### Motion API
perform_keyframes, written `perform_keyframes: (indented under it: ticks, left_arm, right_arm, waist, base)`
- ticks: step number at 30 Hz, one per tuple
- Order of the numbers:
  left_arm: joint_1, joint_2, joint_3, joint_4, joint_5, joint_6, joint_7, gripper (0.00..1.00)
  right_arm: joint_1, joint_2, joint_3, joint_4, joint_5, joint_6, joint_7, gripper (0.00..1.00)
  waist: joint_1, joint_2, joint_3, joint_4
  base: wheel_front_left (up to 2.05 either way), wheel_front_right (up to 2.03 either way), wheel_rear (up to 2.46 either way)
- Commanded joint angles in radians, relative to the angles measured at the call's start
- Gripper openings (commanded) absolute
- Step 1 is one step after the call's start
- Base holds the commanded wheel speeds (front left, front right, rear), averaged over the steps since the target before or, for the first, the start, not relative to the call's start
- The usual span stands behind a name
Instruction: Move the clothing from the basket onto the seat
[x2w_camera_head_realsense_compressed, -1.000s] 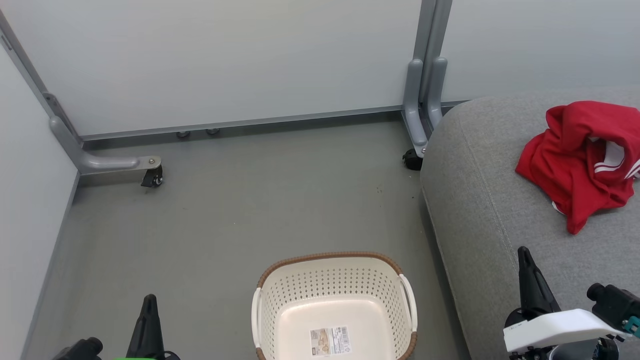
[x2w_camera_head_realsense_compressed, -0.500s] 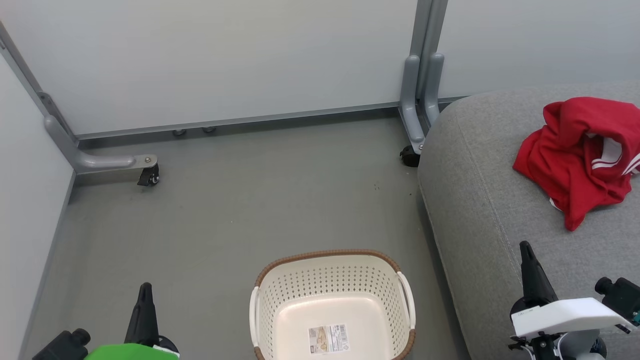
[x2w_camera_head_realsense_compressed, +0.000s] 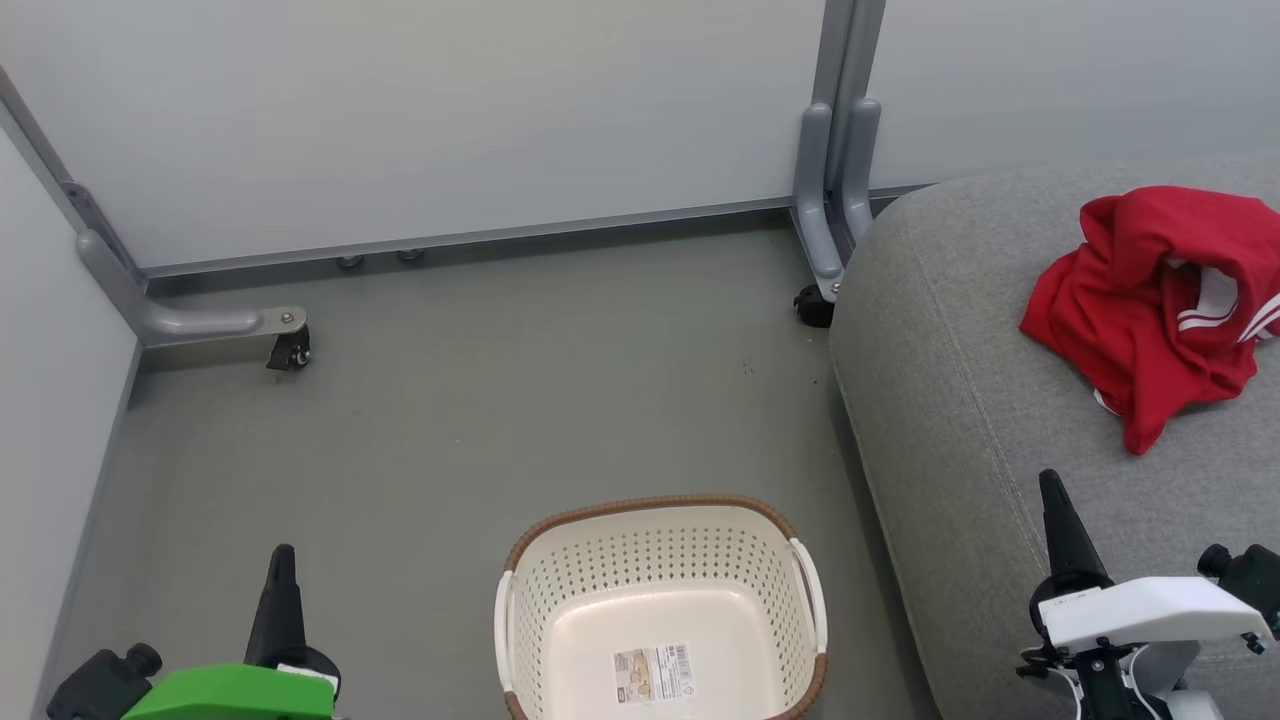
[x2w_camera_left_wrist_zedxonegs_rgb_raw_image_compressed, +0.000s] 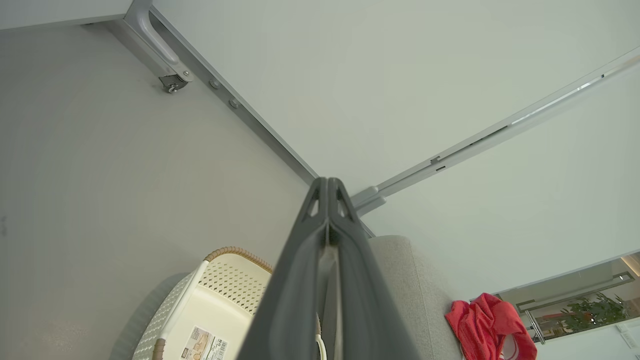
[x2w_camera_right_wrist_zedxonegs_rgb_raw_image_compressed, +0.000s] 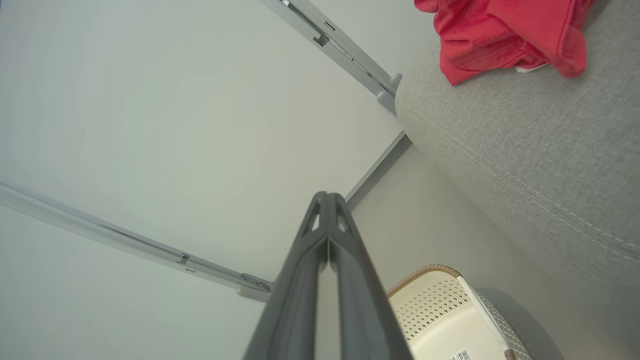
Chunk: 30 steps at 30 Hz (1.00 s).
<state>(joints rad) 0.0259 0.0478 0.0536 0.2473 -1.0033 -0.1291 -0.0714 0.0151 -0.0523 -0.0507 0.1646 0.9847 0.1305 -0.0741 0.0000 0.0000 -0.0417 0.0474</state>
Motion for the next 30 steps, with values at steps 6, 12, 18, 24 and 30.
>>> perform_keyframes:
  ticks: [6, 12, 18, 24, 30]
  left_arm:
    - [-0.040, 0.010, 0.009, -0.011, -0.082, -0.001, 0.023, 0.00]
    - [-0.052, 0.011, 0.014, -0.010, -0.141, -0.001, 0.041, 0.00]
    - [-0.062, 0.011, 0.019, -0.009, -0.197, -0.002, 0.057, 0.00]
    - [-0.073, 0.011, 0.024, -0.009, -0.249, -0.002, 0.072, 0.00]
    - [-0.083, 0.011, 0.028, -0.008, -0.301, -0.002, 0.088, 0.00]
  right_arm:
    - [-0.036, -0.008, -0.009, 0.003, 0.084, 0.000, 0.024, 0.00]
    - [-0.045, -0.008, -0.014, 0.012, 0.145, 0.000, 0.041, 0.00]
    - [-0.057, -0.008, -0.019, 0.019, 0.203, 0.000, 0.058, 0.00]
    - [-0.065, -0.008, -0.023, 0.027, 0.258, 0.000, 0.074, 0.00]
    - [-0.075, -0.008, -0.028, 0.034, 0.310, 0.000, 0.090, 0.00]
  waist:
    - [0.0000, 0.0000, 0.004, -0.004]
    - [0.0000, 0.0000, 0.007, -0.008]
    - [0.0000, 0.0000, 0.011, -0.011]
    - [0.0000, 0.0000, 0.014, -0.015]
    - [0.0000, 0.0000, 0.018, -0.019]
  base:
    - [0.00, 0.00, 0.00]
    - [0.00, 0.00, 0.00]
    - [0.00, 0.00, 0.00]
    - [0.00, 0.00, 0.00]
    - [0.00, 0.00, 0.00]
